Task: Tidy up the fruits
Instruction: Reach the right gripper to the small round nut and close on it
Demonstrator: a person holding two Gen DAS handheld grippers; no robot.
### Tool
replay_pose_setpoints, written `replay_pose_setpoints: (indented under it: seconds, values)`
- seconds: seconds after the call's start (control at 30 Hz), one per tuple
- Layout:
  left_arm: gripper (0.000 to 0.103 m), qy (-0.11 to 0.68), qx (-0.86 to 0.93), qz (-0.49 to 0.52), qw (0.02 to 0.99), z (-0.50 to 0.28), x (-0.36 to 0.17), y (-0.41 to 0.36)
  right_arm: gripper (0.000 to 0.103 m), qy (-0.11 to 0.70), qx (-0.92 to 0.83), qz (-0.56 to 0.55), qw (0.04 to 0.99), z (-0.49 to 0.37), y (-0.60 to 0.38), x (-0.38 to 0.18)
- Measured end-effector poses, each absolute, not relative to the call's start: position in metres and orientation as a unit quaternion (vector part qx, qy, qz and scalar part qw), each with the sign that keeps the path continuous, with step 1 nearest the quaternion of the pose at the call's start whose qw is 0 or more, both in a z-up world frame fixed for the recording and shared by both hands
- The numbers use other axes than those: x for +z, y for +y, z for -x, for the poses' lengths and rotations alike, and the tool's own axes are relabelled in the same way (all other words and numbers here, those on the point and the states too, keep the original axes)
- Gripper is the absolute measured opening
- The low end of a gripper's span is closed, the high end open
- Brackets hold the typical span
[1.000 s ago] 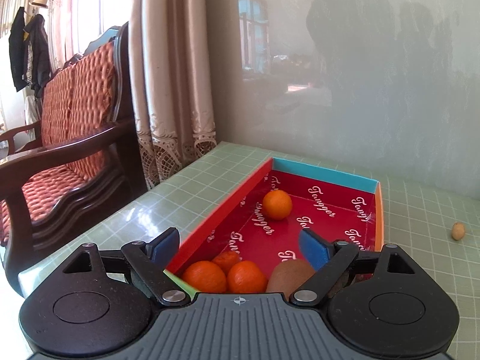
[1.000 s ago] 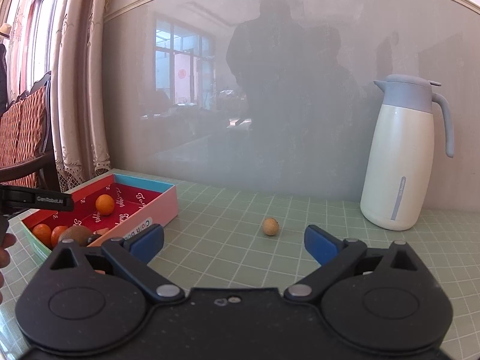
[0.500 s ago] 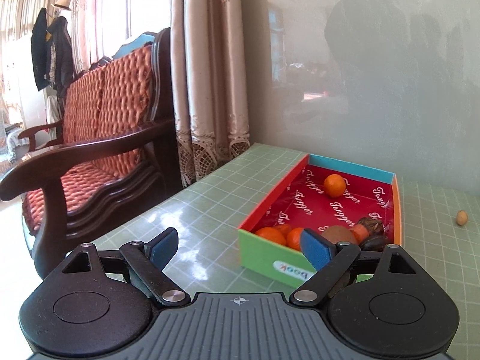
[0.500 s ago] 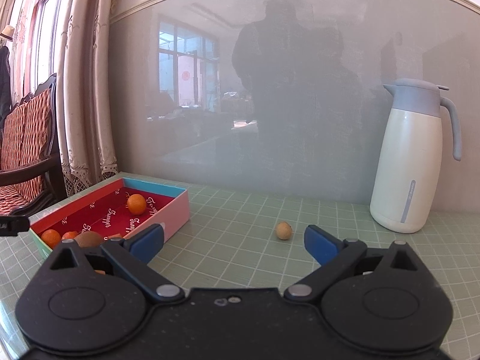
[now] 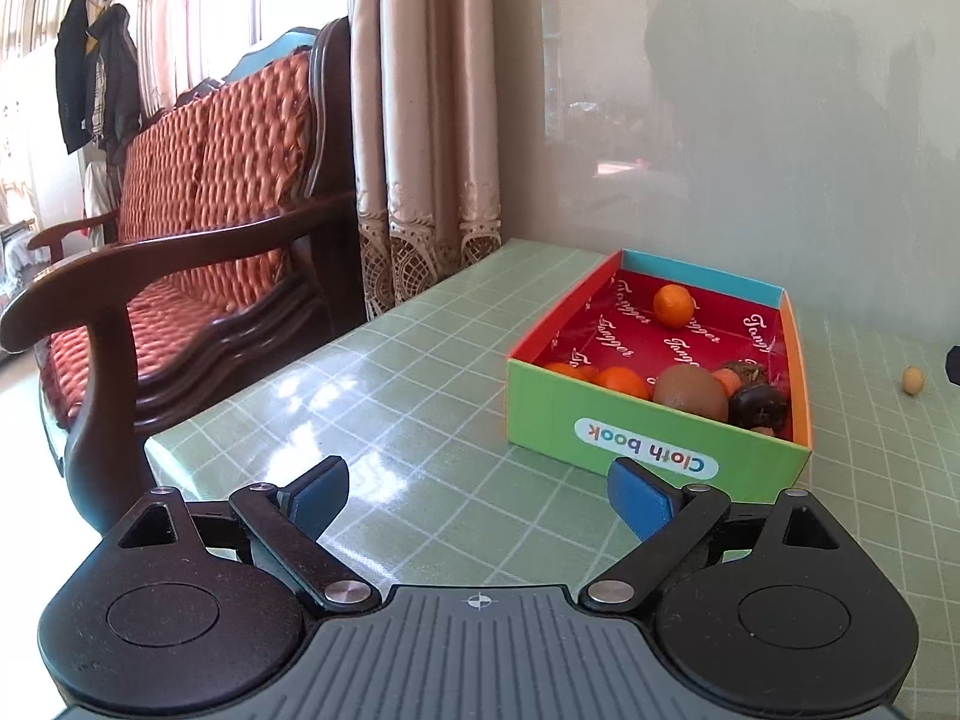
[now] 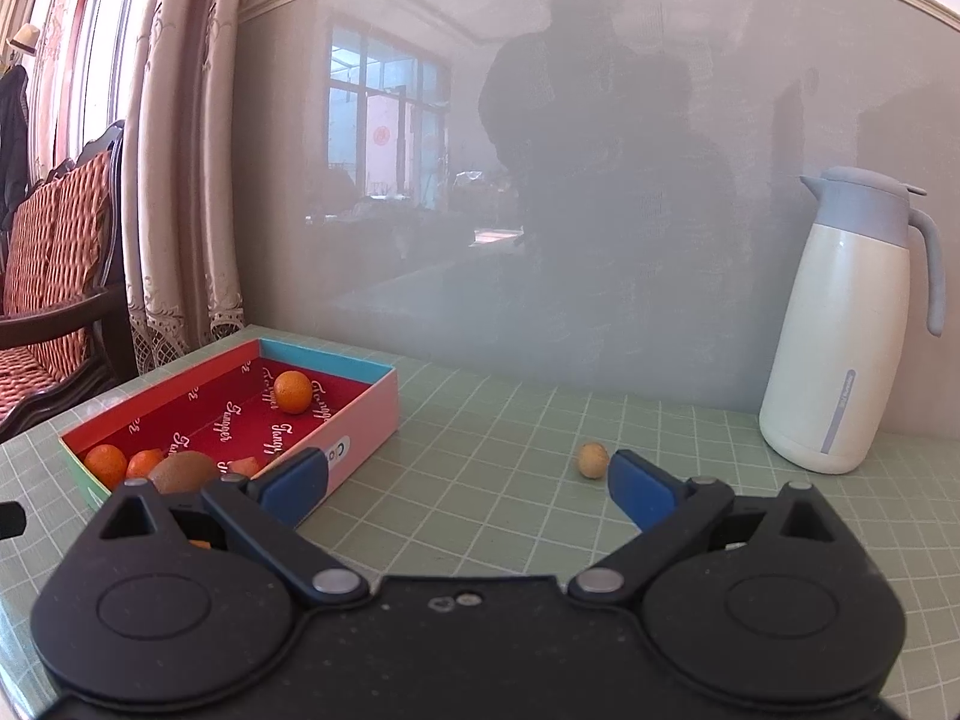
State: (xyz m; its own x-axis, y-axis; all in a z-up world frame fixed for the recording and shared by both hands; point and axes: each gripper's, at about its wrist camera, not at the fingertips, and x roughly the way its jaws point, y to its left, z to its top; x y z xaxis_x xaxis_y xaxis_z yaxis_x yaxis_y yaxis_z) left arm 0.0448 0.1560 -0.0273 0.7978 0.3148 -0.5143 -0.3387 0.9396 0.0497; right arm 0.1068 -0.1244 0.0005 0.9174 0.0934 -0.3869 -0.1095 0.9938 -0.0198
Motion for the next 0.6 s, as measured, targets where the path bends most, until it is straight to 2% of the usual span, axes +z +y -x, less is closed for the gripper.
replay_pose_setpoints:
  seconds: [0.33,0.5,0.6]
  values:
    - [0.094,0.261,0.188,0.042,0.946,-0.040,-0.024,0.173,0.097,0.213,0.057,0.051,0.974,-0.128,-0.109,-0.004]
    - [0.095,0.252,0.209,0.044,0.944,-0.038,-0.023,0.182,0.083,0.235,0.063,0.034,0.969,-0.144,-0.116,-0.008]
    - [0.096,0.254,0.218,0.049,0.941,-0.037,-0.023,0.188,0.081,0.246,0.055,0.044,0.967,-0.159,-0.121,-0.013]
